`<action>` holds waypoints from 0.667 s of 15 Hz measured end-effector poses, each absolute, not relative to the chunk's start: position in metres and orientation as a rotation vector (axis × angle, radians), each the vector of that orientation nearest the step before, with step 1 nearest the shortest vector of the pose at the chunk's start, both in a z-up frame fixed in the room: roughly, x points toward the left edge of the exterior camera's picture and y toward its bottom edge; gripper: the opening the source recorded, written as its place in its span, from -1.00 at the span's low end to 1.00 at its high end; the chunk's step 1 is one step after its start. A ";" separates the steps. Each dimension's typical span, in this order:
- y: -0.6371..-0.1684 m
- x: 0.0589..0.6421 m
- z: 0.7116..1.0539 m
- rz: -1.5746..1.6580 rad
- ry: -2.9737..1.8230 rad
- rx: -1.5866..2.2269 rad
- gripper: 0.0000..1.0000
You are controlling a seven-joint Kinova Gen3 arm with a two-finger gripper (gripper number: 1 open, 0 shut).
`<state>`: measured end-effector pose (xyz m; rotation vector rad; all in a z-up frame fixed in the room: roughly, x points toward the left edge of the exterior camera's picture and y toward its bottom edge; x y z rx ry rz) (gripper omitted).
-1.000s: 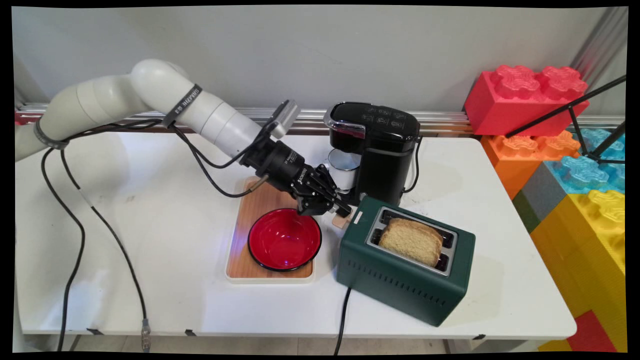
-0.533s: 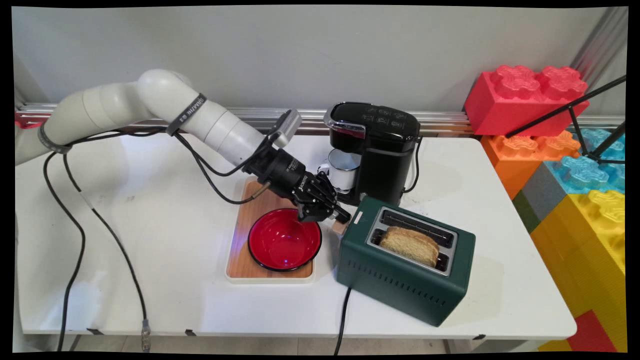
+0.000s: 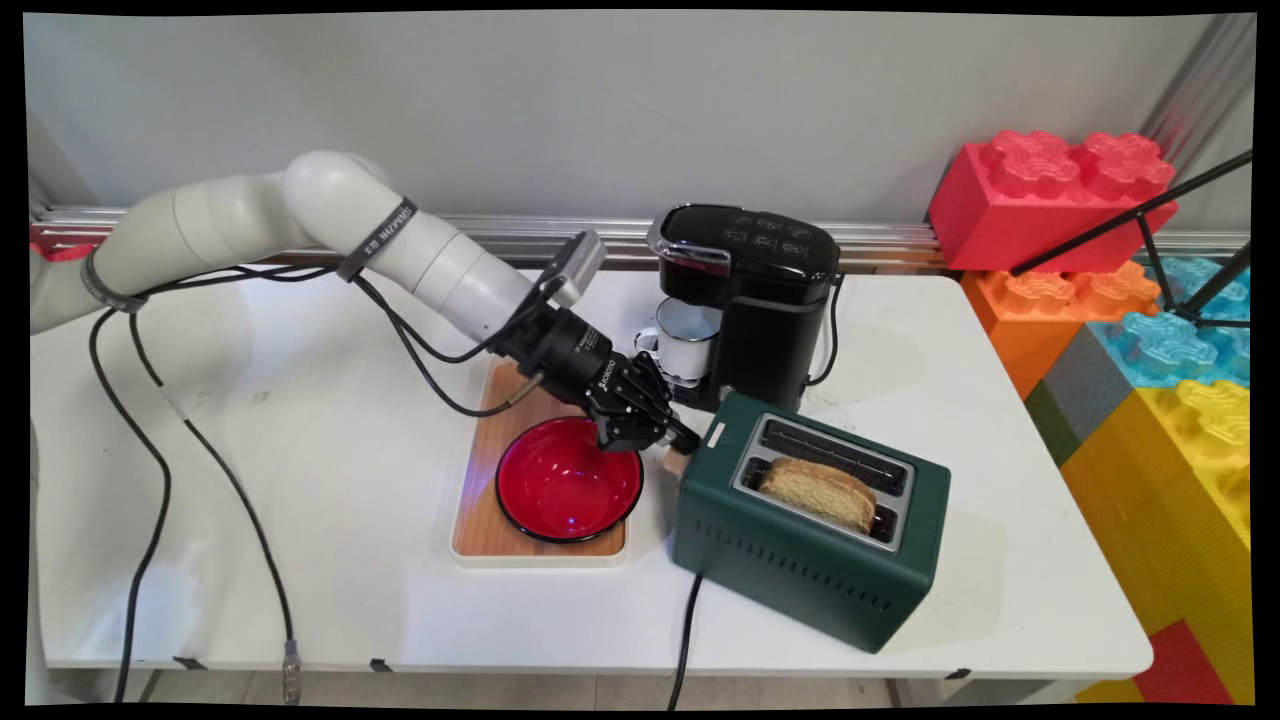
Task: Press the toaster switch
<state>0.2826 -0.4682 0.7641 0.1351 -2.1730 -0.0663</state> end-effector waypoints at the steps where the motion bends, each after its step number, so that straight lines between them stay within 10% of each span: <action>1: -0.468 0.283 0.763 -0.066 -2.175 0.137 -1.00; 10: -0.469 0.288 0.756 -0.067 -2.194 0.148 -1.00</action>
